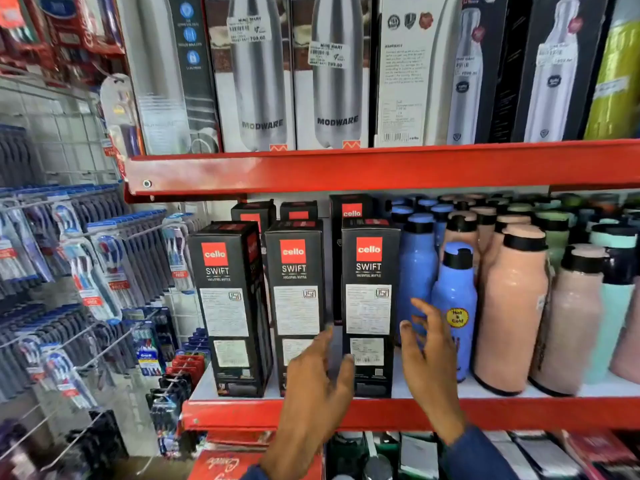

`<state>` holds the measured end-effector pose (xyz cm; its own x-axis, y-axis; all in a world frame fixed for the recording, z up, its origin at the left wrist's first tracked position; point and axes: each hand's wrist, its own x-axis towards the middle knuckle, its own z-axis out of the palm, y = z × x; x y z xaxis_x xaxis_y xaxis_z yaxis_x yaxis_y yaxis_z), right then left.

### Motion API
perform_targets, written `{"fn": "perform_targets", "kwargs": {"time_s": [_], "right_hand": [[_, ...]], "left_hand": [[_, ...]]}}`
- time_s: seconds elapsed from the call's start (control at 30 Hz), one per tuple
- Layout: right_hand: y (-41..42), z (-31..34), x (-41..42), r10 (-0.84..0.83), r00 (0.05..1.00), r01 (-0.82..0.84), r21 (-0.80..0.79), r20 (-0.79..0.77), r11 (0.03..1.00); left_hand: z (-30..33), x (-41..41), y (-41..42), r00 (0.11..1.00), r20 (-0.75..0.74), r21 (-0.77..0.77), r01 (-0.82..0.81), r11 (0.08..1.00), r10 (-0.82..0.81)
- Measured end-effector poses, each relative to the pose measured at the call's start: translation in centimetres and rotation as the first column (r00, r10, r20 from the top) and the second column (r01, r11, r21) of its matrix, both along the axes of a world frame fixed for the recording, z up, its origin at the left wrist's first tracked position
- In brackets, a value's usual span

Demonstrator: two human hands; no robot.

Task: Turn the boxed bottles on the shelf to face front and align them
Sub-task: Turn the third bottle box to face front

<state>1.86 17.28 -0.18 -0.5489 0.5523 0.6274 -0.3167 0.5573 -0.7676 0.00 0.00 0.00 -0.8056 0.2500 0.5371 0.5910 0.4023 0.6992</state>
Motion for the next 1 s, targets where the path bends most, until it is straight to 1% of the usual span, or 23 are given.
{"fn": "perform_targets", "kwargs": {"time_s": [0.03,0.07,0.13,0.2,0.3,0.4,0.47,0.53,0.67,0.83,0.9,1.0], "right_hand": [[0.2,-0.2,-0.3,0.006,1.0,-0.004,-0.07,0.025,0.998],[0.4,-0.3,-0.7,0.034,0.997,-0.026,-0.127,0.063,0.992],[1.0,-0.5,-1.8,0.124,0.981,-0.083,-0.249,0.152,0.965],[1.8,-0.7,-3.3,0.209,0.952,-0.124,-0.344,0.223,0.931],[3.3,-1.3,-5.1,0.321,0.916,-0.219,-0.368,0.243,0.904],[3.5,-1.0,-5.1,0.437,0.868,-0.339,-0.36,0.236,0.869],[3.6,-0.6,-4.5,0.47,0.854,-0.373,-0.365,0.224,0.853],[3.7,0.1,-3.8,0.466,0.862,-0.378,-0.359,0.199,0.853],[4.0,0.4,-2.0,0.429,0.898,-0.378,-0.327,0.099,0.866],[4.3,0.3,-0.3,0.316,0.947,-0.307,-0.148,0.047,0.94],[4.1,0.1,0.0,0.258,0.966,-0.255,-0.086,0.03,0.963],[3.5,-0.4,0.1,0.174,0.985,-0.174,-0.033,0.018,0.984]], "left_hand": [[-0.3,-0.2,0.5,0.999,0.031,0.002,0.024,1.0,-0.024],[-0.2,-0.2,0.9,0.999,0.021,-0.011,0.031,0.999,-0.031],[-0.2,-0.1,1.7,1.0,0.005,-0.046,0.025,0.999,-0.025],[-0.2,0.0,2.5,1.0,0.001,-0.05,0.026,0.998,-0.026],[-0.6,0.1,3.9,1.0,0.004,-0.056,0.021,0.998,-0.02],[-1.1,0.3,4.3,0.998,0.067,-0.086,0.027,0.996,-0.021],[-1.3,0.3,4.5,0.996,0.087,-0.103,0.037,0.994,-0.029],[-1.2,0.1,4.6,0.996,0.076,-0.093,0.043,0.995,-0.036],[-0.9,0.0,4.8,0.997,0.029,-0.014,0.071,0.997,-0.071],[0.1,-1.1,5.2,0.992,-0.065,0.011,0.11,0.994,-0.109],[0.3,-1.6,5.3,0.988,-0.078,0.033,0.138,0.99,-0.135],[-0.1,-2.8,5.3,0.992,-0.067,0.044,0.114,0.992,-0.111]]}}
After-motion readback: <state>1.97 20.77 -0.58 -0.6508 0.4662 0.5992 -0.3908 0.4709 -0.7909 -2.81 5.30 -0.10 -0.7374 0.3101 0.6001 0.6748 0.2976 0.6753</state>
